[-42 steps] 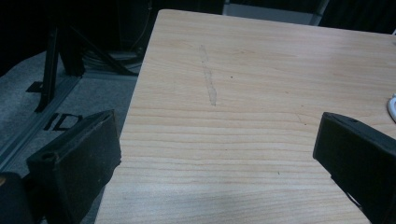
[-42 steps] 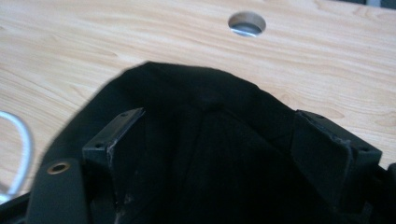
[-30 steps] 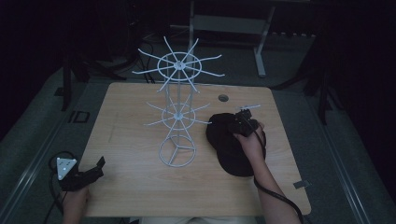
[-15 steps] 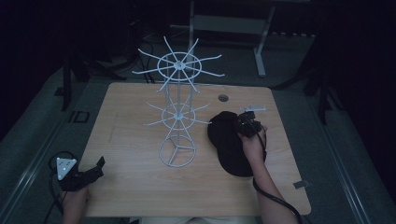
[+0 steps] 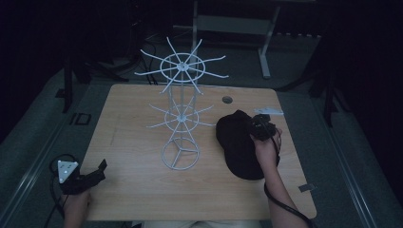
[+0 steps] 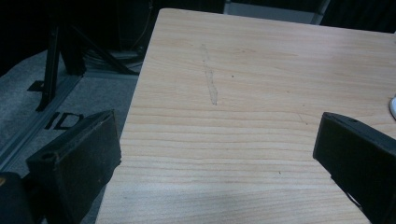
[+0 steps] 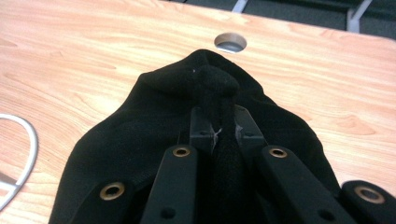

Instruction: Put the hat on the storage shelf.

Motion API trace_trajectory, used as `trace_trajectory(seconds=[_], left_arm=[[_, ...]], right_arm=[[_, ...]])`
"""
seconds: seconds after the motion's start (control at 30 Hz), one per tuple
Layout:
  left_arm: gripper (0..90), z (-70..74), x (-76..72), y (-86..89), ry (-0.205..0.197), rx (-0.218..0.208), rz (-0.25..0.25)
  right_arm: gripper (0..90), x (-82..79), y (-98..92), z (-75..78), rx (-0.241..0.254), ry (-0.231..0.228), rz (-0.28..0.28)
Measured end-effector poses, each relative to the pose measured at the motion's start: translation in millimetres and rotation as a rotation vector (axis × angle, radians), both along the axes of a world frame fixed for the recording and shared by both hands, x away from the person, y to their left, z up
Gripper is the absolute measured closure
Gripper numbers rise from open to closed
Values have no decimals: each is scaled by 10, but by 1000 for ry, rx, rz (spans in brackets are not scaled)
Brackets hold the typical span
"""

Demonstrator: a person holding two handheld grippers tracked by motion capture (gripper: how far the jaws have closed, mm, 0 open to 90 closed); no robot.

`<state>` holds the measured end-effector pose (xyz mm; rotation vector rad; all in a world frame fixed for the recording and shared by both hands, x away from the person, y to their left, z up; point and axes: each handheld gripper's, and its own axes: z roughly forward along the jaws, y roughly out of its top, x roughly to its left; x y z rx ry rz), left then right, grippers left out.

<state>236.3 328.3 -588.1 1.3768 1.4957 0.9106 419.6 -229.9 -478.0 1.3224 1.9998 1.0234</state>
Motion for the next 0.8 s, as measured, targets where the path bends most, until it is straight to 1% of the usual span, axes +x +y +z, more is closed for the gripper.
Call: trace_trajectory(seconds=[0.03,0.27,0.6,0.8], left_arm=[[15,0,0,0,0,1,-1],[14,0,1,-3,0,3,2],[14,-1,-5,-5,-10,4,0],[14,1,-10,-5,-10,8,-3]], right_arm=[[820,-55,-37,57,10,-14,1],[821,-265,-173,261,54,-88,4],[823,-539,-363,541,130,-158,25],[823,-750,-440,737,159,-218,52]])
